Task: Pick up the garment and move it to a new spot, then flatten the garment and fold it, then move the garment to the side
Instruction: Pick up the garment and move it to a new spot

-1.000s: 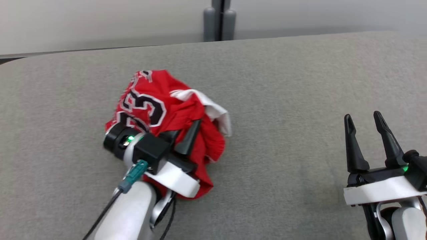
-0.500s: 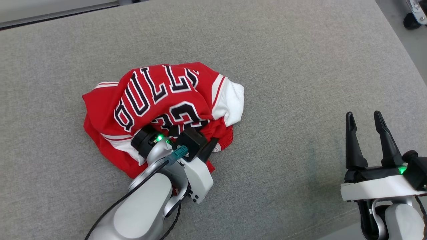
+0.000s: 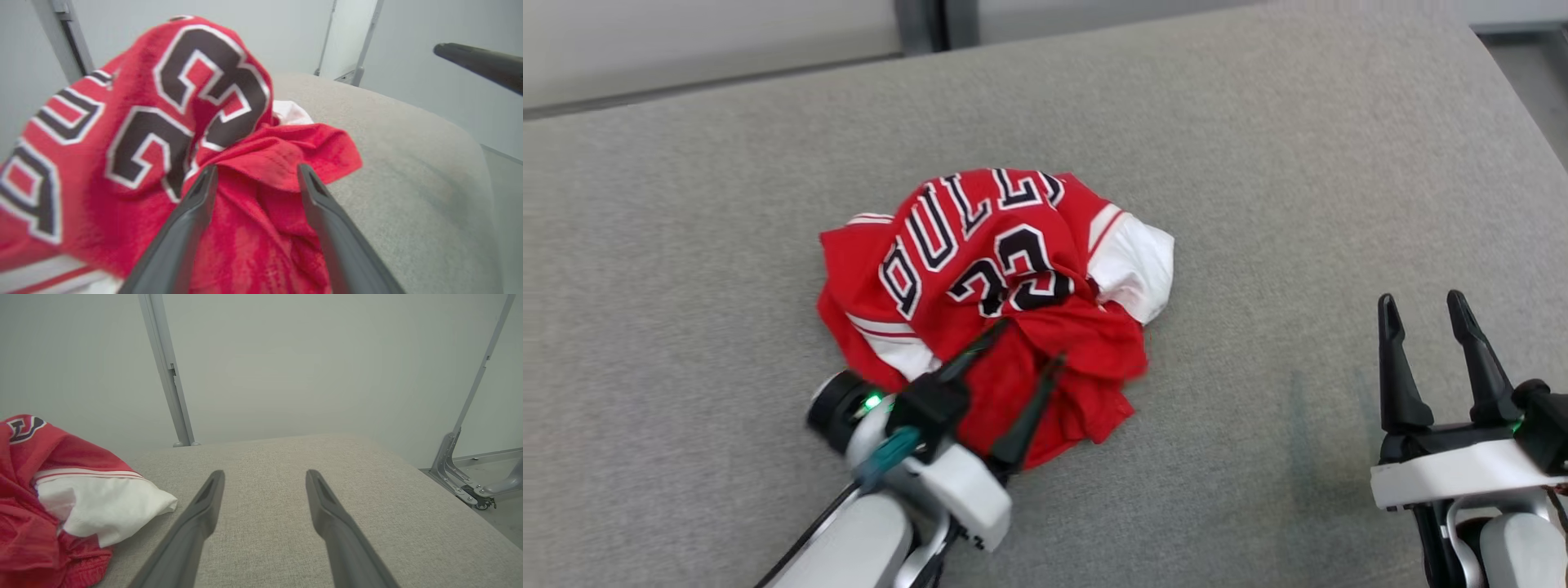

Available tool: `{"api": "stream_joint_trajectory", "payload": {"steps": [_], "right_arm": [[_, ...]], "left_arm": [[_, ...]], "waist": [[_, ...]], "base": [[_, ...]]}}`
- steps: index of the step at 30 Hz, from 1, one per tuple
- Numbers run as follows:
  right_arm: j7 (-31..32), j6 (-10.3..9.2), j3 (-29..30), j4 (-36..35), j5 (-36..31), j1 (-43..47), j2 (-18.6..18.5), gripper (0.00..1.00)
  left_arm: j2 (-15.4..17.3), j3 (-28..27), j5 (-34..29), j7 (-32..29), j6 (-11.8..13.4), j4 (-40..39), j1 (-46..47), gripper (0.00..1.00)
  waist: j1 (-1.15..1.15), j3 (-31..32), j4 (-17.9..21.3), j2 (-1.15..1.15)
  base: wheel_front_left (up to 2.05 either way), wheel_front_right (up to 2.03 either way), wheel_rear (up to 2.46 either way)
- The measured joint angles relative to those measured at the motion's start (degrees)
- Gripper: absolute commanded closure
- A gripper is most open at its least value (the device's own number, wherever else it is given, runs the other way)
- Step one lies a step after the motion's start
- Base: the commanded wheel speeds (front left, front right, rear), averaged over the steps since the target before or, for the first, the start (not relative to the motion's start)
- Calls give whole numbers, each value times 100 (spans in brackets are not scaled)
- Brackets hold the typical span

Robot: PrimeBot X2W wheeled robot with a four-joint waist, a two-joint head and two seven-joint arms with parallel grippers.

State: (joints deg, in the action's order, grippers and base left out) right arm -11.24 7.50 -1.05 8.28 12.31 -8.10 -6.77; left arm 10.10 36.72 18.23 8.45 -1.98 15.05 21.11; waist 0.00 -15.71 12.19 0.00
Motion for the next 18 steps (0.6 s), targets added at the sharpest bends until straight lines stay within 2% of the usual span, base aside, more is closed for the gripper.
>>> {"api": "stream_joint_trajectory", "payload": {"steps": [1, 8, 12, 18], "right_arm": [[0, 0, 0, 0, 0, 0, 0, 0], [290, 0, -15, -219, -91, 253, -141, 0], [492, 0, -27, -377, -109, 383, -178, 0], [732, 0, -74, -577, -120, 593, -190, 0]], "left_arm": [[0, 0, 0, 0, 0, 0, 0, 0], [378, -951, 441, 399, 800, -676, -926, 0], [499, -1472, 693, 550, 1010, -815, -1259, 0], [755, -2045, 706, 645, 1192, -1020, -1757, 0]], "waist": [[0, 0, 0, 0], [0, 490, -447, 0], [0, 734, -670, 0], [0, 1035, -882, 0]], "base": [[0, 0, 0], [0, 0, 0], [0, 0, 0], [0, 0, 0]]}}
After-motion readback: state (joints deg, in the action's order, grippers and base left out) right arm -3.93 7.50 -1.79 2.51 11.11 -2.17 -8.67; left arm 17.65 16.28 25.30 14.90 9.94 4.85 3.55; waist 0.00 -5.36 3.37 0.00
